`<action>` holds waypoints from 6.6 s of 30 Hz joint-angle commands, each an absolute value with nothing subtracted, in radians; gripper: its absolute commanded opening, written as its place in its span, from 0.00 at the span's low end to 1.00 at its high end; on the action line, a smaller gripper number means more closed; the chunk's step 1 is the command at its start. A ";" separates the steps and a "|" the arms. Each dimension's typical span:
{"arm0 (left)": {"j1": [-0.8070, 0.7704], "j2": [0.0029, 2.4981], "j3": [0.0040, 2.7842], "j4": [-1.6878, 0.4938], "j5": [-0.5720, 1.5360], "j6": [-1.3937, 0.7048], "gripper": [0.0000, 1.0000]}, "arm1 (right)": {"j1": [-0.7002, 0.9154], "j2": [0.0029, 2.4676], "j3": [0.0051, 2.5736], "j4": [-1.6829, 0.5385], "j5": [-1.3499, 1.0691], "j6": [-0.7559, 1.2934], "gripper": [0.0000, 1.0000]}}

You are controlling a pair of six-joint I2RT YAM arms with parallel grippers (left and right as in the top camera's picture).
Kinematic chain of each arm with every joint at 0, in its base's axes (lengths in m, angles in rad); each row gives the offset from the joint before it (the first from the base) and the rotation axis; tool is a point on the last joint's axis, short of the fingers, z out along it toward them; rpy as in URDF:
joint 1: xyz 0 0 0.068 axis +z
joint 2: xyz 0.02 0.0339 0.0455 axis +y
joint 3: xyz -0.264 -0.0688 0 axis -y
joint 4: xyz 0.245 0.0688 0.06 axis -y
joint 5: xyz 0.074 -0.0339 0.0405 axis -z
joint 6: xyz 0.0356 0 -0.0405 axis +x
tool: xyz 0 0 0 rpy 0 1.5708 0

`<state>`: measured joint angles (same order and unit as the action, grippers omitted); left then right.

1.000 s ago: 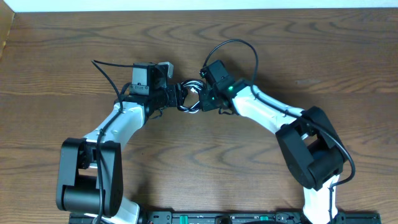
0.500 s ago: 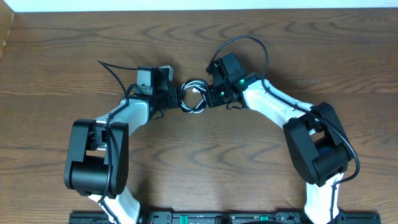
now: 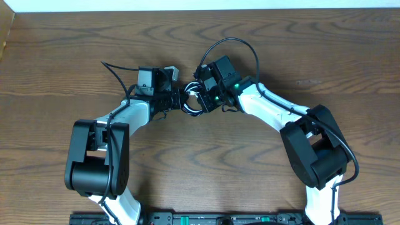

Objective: Untangle cables

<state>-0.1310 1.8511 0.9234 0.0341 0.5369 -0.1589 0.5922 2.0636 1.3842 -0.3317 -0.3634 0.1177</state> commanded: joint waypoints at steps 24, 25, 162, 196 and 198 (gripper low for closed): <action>-0.130 1.834 0.938 0.027 0.813 -0.157 0.07 | 0.569 2.084 1.378 -0.253 -0.077 0.103 0.01; -0.130 1.834 0.938 0.024 0.812 -0.157 0.07 | 0.569 2.092 1.378 -0.248 -0.077 0.103 0.01; -0.017 1.834 0.938 -0.033 0.661 -0.204 0.08 | 0.658 2.165 1.668 -0.540 -0.266 0.036 0.20; -0.017 1.834 0.938 -0.033 0.661 -0.204 0.08 | 0.676 2.233 1.655 -0.595 -0.154 -0.042 0.01; -0.017 1.834 0.938 -0.033 0.661 -0.204 0.08 | 0.670 2.209 1.663 -0.618 -0.131 -0.042 0.01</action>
